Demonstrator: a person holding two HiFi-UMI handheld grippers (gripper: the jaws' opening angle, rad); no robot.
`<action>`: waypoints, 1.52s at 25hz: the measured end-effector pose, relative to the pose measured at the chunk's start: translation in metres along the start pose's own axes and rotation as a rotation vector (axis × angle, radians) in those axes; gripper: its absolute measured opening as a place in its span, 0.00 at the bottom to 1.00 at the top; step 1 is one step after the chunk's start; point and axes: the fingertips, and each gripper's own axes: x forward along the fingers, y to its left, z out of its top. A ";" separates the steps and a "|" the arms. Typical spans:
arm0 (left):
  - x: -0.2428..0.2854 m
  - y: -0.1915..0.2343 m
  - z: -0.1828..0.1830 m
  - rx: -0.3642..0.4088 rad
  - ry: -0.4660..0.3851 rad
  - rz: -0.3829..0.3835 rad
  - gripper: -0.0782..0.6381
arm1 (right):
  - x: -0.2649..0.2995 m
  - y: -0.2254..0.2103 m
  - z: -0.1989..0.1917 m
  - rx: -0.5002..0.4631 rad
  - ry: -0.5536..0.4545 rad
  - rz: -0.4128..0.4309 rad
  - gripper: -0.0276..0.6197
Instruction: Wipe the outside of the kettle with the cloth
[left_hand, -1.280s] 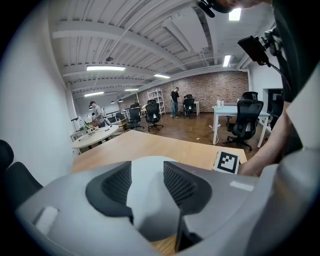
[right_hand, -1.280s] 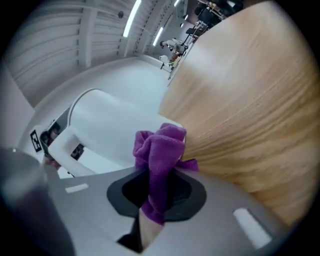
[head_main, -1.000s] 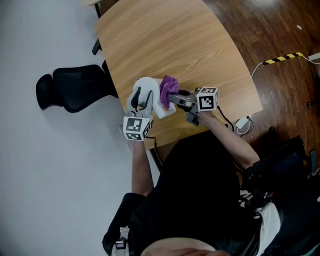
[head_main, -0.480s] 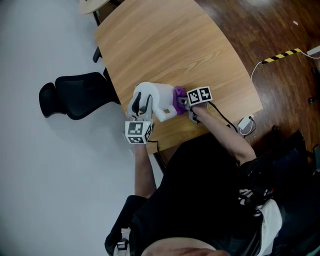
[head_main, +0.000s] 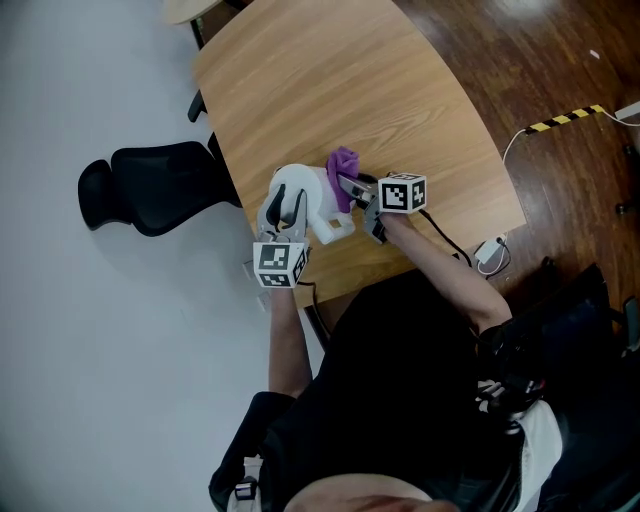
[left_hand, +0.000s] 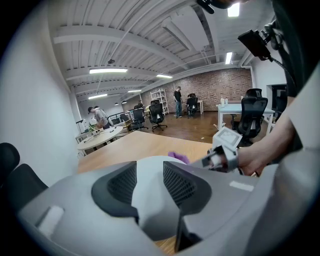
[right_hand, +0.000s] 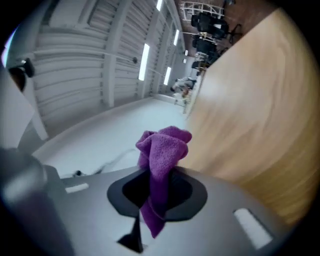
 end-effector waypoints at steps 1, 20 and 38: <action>0.001 0.000 0.000 0.001 0.000 0.003 0.14 | -0.003 -0.040 -0.015 0.030 0.056 -0.124 0.11; 0.000 0.004 0.002 0.024 0.002 0.056 0.13 | 0.015 -0.101 -0.025 -0.065 0.346 -0.355 0.11; 0.003 0.045 -0.015 -0.263 0.038 -0.162 0.11 | 0.011 0.041 0.002 0.002 0.140 0.073 0.11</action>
